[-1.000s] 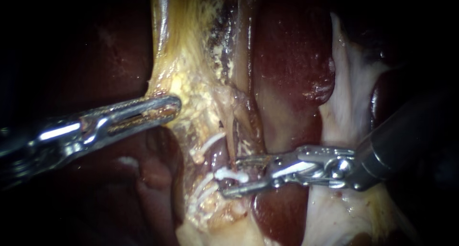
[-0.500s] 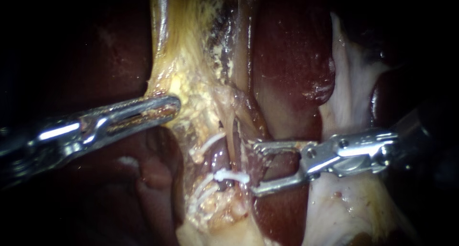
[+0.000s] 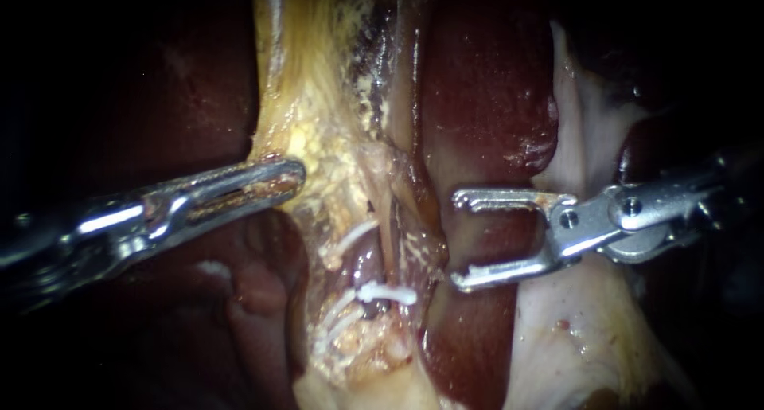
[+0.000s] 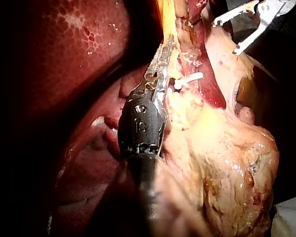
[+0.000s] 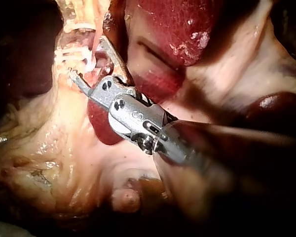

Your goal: Going back first clip right tube

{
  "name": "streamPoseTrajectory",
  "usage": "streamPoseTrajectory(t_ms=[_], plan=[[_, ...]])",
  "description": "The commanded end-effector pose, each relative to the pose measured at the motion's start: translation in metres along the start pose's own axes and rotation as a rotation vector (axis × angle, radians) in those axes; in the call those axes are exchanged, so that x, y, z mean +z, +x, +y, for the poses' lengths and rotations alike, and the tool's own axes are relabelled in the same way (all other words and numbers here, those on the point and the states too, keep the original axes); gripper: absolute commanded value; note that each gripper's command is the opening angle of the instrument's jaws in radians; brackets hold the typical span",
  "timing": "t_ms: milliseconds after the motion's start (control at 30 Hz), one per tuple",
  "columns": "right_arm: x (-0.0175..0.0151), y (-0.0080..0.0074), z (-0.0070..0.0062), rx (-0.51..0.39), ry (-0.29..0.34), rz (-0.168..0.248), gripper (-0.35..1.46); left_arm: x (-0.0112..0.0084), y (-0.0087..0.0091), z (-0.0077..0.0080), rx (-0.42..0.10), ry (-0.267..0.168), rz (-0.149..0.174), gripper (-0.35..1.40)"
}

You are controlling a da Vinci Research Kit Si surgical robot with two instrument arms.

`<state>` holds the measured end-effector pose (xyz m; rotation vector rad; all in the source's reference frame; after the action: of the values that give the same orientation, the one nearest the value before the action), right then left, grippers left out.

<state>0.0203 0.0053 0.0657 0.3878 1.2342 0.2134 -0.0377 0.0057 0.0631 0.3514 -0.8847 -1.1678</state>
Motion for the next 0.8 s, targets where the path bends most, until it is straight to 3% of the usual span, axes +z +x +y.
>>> streamPoseTrajectory(t_ms=[33,167,367,800], plan=[[0.0001,-0.0001,0.0000,-0.004,-0.002,0.004,0.60,0.0004,0.0003,0.0001,0.002,0.002,0.009,-0.35],[0.0001,-0.0002,0.0002,-0.003,-0.003,0.004,0.60,0.0025,0.0016,0.0007,-0.002,0.001,0.033,-0.35],[-0.0003,0.0004,0.0007,-0.008,-0.006,0.013,0.60,0.0044,0.0024,0.0001,0.001,0.011,0.051,-0.35],[-0.0011,0.0004,0.0009,-0.006,-0.004,0.016,0.60,0.0048,0.0025,-0.0002,0.003,0.017,0.056,-0.35]])
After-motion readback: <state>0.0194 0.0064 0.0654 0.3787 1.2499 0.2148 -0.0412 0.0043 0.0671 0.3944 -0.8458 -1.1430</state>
